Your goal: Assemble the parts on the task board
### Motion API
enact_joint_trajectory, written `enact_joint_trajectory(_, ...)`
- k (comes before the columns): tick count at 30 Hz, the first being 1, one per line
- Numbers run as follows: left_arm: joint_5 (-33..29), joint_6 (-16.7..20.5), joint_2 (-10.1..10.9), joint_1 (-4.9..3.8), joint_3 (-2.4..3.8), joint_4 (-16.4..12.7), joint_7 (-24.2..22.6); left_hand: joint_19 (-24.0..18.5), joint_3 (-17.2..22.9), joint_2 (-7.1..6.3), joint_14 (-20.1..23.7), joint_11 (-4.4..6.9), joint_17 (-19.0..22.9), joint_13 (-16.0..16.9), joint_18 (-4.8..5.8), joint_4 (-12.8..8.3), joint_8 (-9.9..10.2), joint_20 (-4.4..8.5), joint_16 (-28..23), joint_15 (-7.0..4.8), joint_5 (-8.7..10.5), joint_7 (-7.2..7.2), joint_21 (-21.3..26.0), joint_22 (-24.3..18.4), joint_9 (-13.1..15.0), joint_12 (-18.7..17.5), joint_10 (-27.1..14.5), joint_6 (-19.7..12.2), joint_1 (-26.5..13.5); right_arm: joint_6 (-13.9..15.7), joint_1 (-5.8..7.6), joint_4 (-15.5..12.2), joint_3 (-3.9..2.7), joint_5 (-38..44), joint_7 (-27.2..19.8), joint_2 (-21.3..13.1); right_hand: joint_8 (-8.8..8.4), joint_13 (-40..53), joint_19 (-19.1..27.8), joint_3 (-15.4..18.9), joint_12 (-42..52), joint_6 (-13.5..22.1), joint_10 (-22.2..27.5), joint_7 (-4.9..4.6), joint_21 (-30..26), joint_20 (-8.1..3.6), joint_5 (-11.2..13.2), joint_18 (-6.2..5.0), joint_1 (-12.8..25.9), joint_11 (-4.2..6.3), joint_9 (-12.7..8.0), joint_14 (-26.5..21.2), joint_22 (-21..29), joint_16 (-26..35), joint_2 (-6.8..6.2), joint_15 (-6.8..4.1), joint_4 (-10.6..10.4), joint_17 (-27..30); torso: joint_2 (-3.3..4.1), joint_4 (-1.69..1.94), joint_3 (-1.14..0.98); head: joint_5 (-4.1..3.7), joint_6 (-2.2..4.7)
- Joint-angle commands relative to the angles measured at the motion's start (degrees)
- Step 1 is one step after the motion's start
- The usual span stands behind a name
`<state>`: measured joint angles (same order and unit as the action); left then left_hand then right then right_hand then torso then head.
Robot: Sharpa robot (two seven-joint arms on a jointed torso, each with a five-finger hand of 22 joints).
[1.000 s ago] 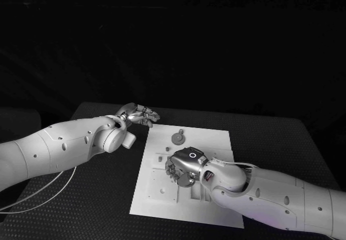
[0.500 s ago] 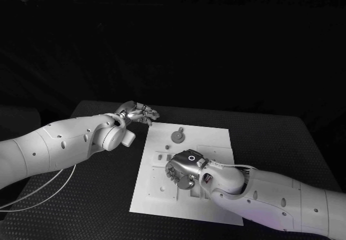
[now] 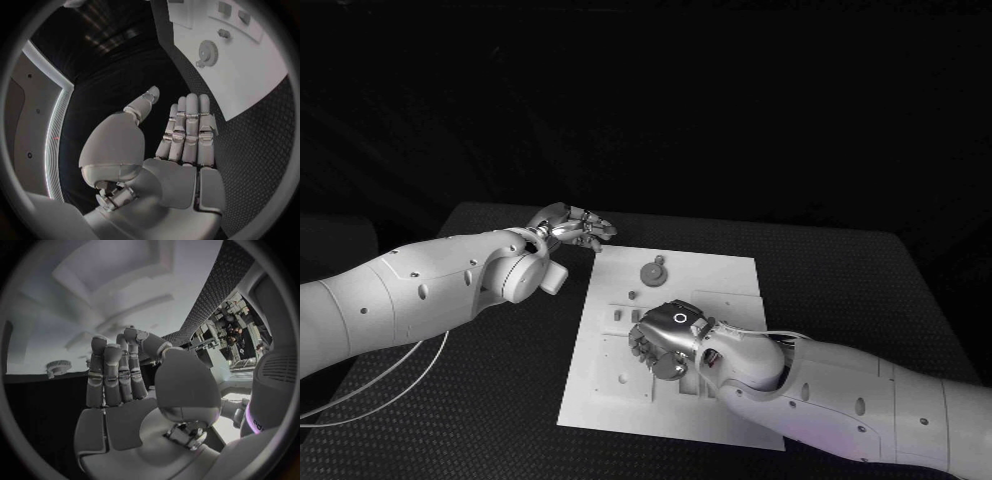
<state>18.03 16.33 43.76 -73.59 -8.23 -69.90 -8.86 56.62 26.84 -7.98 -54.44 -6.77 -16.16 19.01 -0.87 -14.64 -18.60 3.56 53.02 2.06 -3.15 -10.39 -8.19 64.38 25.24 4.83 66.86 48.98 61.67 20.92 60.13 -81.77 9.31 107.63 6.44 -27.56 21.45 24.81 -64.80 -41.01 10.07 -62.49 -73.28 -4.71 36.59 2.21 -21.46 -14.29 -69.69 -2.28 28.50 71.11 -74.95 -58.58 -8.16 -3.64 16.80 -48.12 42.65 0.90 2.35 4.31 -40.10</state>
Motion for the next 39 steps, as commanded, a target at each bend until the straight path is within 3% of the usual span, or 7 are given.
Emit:
enact_joint_trajectory(1, -0.3, -0.2, 0.0, -0.12, 0.04, -0.1, -0.4, 0.3, -0.3, 0.48, -0.2, -0.02, -0.1, 0.1, -0.06, 0.0, 0.0, 0.0, -0.3, -0.01, 0.2, -0.07, 0.3, -0.1, -0.1, -0.3, -0.3, -0.4, 0.0, 0.2, -0.21, 0.1, 0.14, 1.3, 0.4, 0.1, 0.23, 0.1, -0.1, -0.2, 0.4, -0.4, -0.3, 0.07, 0.2, -0.25, -0.1, -0.71, 0.0, 0.04, 0.0, 0.0, -1.4, -0.3, 0.28, -0.44, 0.0, 0.1, -0.01, -0.02, 0.02, 0.03, -0.03)
enact_joint_trajectory(16, -0.3, -0.3, 0.0, -0.11, 0.04, 0.0, -0.3, 0.3, -0.3, 0.48, -0.2, -0.04, -0.1, 0.1, -0.06, 0.0, 0.0, 0.0, -0.4, 0.0, 0.2, -0.08, 0.4, -0.1, -0.1, -0.3, -0.4, -0.5, 0.0, 1.6, -0.23, -0.3, 0.12, 1.6, 0.7, -0.2, 0.25, 0.3, -0.1, -0.3, 0.4, -0.5, -0.3, 0.11, 0.4, -0.31, -0.1, -0.71, -0.1, 0.08, 0.1, 0.1, -1.4, -0.4, 0.17, -0.48, 0.0, 0.2, -0.02, 0.01, 0.0, 0.04, -0.1)
enact_joint_trajectory(39, -0.3, -0.6, 0.0, -0.11, 0.04, 0.1, -0.1, 0.3, -0.3, 0.49, -0.2, -0.07, -0.2, 0.1, -0.04, 0.0, 0.0, -0.02, -0.5, 0.02, 0.2, -0.11, 0.5, -0.2, -0.1, -0.3, -0.5, -0.5, 0.0, 1.2, -0.23, 0.0, 0.11, 2.6, 1.1, -0.4, 0.25, 0.4, -0.1, -0.3, 0.4, -0.5, -0.4, 0.13, 0.6, -0.35, -0.1, -0.71, -0.2, 0.1, 0.2, 0.1, -1.4, -0.5, 0.08, -0.5, 0.0, 0.2, -0.02, -0.01, 0.01, -0.08, -0.19)
